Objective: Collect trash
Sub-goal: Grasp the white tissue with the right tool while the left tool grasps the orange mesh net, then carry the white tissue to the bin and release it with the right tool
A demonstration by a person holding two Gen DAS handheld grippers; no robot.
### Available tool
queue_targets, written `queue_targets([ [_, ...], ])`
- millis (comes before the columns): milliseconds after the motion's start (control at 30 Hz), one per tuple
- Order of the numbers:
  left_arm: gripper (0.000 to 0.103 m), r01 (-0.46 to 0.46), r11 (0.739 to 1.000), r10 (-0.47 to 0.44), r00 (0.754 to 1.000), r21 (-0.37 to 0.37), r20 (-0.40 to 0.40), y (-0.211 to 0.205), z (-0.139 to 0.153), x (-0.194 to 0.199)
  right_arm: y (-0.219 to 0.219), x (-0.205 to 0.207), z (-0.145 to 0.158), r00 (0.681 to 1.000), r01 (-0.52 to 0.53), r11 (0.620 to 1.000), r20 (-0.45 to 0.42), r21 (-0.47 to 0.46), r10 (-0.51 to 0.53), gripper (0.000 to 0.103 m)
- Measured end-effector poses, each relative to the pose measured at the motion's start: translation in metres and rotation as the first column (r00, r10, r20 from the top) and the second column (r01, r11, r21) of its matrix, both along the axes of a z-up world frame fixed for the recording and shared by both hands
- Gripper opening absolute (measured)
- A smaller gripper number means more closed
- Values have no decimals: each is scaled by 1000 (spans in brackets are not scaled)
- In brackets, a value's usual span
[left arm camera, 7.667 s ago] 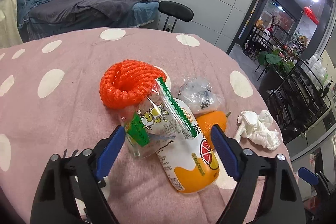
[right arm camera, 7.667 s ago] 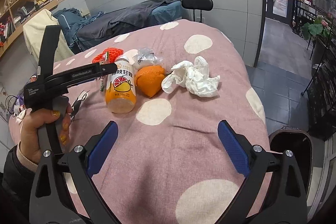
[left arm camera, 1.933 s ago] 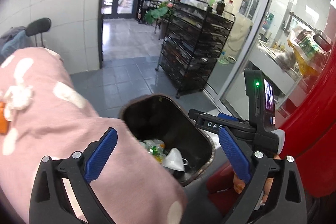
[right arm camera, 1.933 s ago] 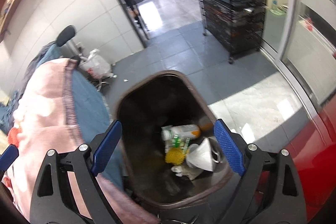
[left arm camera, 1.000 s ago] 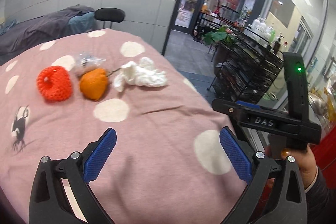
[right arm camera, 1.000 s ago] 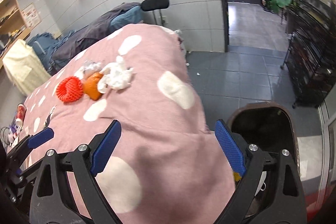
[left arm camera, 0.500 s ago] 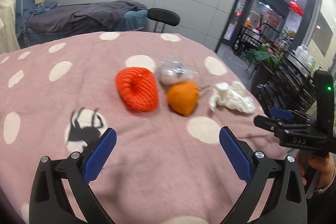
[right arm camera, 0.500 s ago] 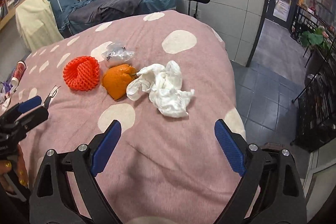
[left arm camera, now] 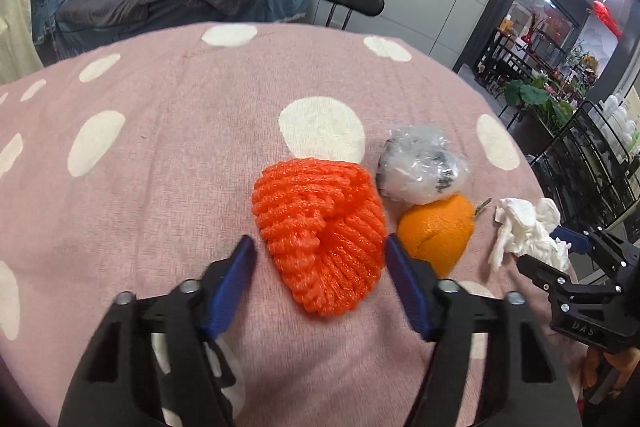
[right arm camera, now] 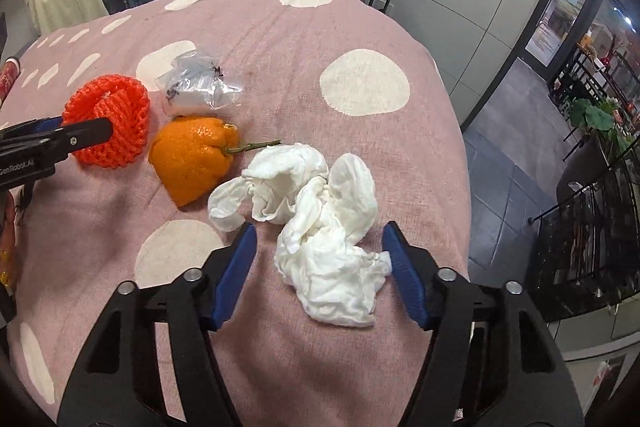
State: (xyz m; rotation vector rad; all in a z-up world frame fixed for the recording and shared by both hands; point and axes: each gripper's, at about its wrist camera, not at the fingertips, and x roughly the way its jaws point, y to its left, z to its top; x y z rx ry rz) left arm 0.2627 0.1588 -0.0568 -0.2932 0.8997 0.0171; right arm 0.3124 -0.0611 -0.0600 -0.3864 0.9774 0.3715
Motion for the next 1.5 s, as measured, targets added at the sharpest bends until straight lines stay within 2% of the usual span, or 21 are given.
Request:
queue_targets([
  [33, 47, 2, 1000, -2, 1000, 4, 0, 0, 0, 0, 0, 0, 0, 1000, 0, 1000, 12, -13, 0, 53],
  [67, 39, 6, 1000, -6, 1000, 16, 2, -2, 0, -1, -1, 0, 1, 1000, 0, 1000, 23, -21, 0, 42],
  [100, 36, 13, 1000, -13, 1000, 23, 5, -4, 1, -3, -2, 0, 1, 1000, -1, 1000, 24, -16, 1, 37],
  [167, 29, 15, 1000, -15, 1000, 19, 17, -4, 2, -9, -5, 1, 2, 1000, 1, 1000, 19, 10, -2, 33],
  [233, 27, 14, 1000, -14, 1000, 18, 27, -6, 4, -13, -8, -1, 3, 1000, 8, 999, 20, 31, -9, 31],
  [467, 27, -11, 999, 15, 995, -31, 101, -4, 25, -46, -19, -21, 19, 999, 14, 994, 49, 113, -20, 29],
  [700, 27, 12, 999, -3, 982, -49, 188, -27, 50, -85, -41, -58, 39, 996, 22, 977, 77, 210, -39, 29],
  [1133, 27, 147, 987, -126, 952, -58, 279, -91, 73, -125, -105, -119, 62, 980, 87, 943, 143, 322, -139, 29],
  [1300, 27, 209, 976, -182, 934, -55, 309, -116, 79, -134, -139, -135, 64, 963, 151, 927, 160, 343, -216, 29],
  [1500, 27, 276, 960, -245, 912, -49, 328, -144, 83, -137, -182, -147, 55, 938, 251, 900, 139, 355, -317, 29],
])
